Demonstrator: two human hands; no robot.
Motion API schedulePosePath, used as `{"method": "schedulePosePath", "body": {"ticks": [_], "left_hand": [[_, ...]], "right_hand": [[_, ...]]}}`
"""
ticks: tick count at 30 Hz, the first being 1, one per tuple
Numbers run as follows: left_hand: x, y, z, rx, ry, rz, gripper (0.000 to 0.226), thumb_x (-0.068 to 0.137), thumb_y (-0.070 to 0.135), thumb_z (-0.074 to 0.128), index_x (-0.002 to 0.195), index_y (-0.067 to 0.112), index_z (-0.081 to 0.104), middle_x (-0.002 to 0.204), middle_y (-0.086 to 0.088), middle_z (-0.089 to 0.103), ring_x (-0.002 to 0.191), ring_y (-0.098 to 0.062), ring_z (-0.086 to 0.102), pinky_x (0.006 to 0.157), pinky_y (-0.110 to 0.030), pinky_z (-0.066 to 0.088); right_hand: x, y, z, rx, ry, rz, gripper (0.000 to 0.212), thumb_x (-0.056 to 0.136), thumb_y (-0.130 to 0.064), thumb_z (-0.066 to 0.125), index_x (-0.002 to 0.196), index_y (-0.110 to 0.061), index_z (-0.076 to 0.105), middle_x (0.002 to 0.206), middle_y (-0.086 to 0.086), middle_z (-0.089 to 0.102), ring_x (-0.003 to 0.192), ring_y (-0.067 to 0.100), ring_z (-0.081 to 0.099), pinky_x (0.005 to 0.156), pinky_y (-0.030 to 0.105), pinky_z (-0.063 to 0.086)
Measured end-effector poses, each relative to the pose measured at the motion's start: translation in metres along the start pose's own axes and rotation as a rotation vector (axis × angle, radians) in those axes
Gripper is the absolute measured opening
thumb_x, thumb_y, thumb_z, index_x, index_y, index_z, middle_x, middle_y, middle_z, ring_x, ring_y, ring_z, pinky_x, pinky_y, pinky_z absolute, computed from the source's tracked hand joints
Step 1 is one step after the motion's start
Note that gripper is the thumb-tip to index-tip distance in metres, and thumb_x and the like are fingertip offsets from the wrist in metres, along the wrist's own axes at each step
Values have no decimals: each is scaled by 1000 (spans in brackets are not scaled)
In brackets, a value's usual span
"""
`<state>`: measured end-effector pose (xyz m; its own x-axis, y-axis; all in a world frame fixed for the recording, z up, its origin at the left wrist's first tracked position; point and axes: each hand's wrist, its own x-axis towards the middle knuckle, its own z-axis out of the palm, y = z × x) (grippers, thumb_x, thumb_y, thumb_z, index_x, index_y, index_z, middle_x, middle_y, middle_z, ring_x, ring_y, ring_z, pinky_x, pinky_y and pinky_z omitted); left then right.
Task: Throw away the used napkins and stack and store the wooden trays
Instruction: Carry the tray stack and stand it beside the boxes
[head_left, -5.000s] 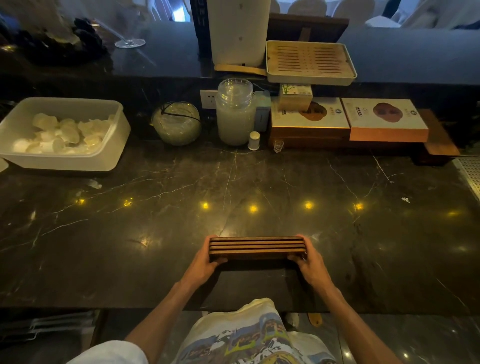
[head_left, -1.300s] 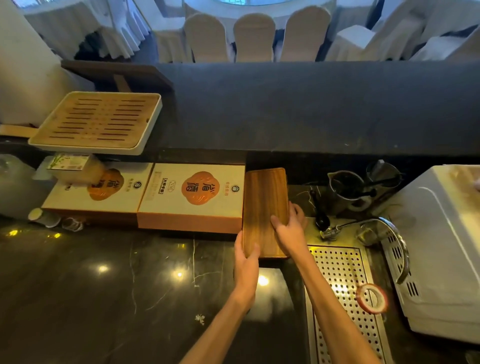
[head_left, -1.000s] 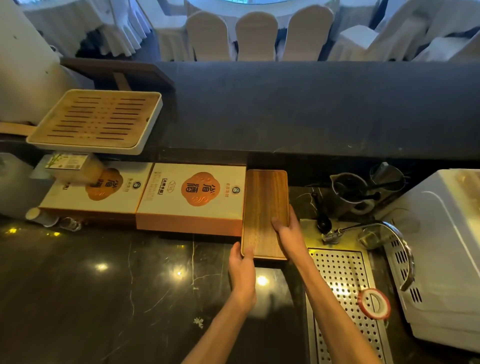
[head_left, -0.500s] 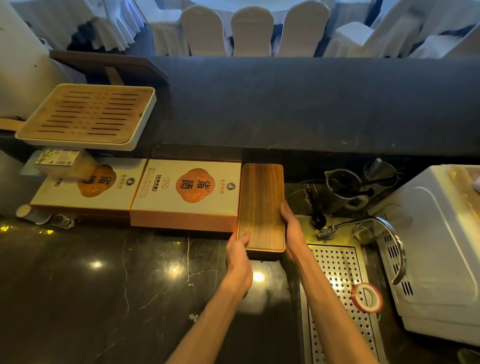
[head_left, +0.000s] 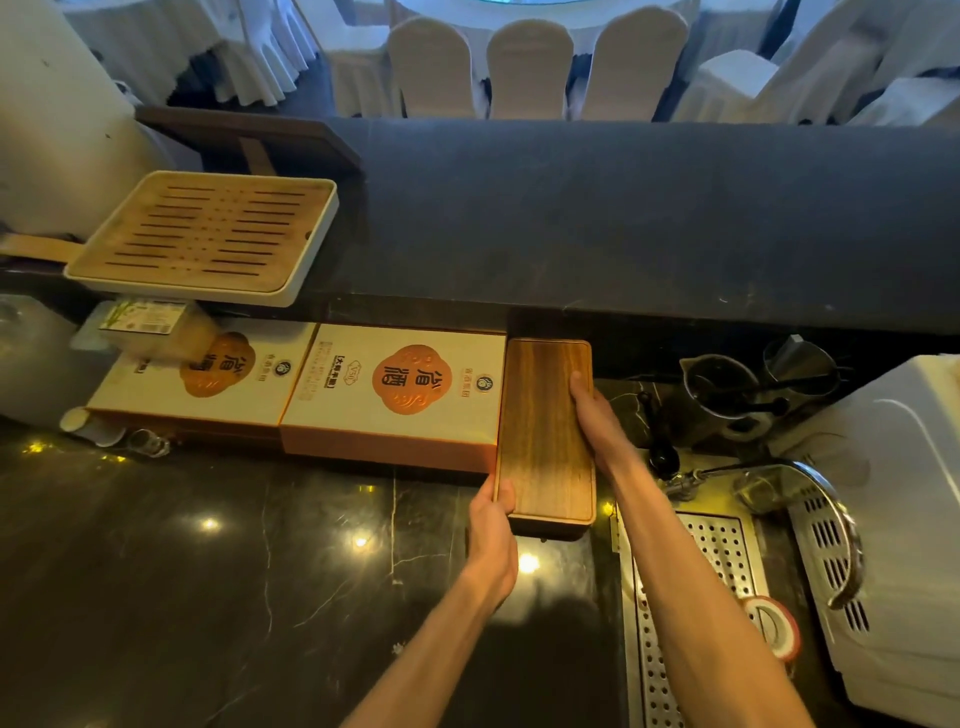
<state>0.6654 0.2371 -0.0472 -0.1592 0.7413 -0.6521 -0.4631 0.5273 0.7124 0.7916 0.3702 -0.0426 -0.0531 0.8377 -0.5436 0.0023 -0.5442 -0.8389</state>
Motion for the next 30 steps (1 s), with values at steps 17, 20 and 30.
{"method": "schedulePosePath", "body": {"ticks": [17,20,30], "left_hand": [[4,-9,10,-201,118,-122,44,101,23,43,145,19,39,139,-14,54,131,-31,48,116,-52,30],[3,-8,14,-226,133,-107,40,101,22,41,141,20,45,135,-13,58,129,-31,50,116,-53,29],[2,-3,13,-216,104,-114,38,101,26,42,137,16,49,132,-15,59,129,-34,49,116,-56,29]], "right_hand": [[-61,68,-1,318,-25,127,67,85,-77,37,120,-26,62,105,7,76,97,27,73,68,35,60],[-64,73,4,353,12,157,68,80,-77,42,116,-23,64,102,10,76,95,30,73,73,41,60],[-31,25,-6,152,-85,5,58,94,-62,39,135,-24,49,125,11,64,112,29,64,93,45,53]]}}
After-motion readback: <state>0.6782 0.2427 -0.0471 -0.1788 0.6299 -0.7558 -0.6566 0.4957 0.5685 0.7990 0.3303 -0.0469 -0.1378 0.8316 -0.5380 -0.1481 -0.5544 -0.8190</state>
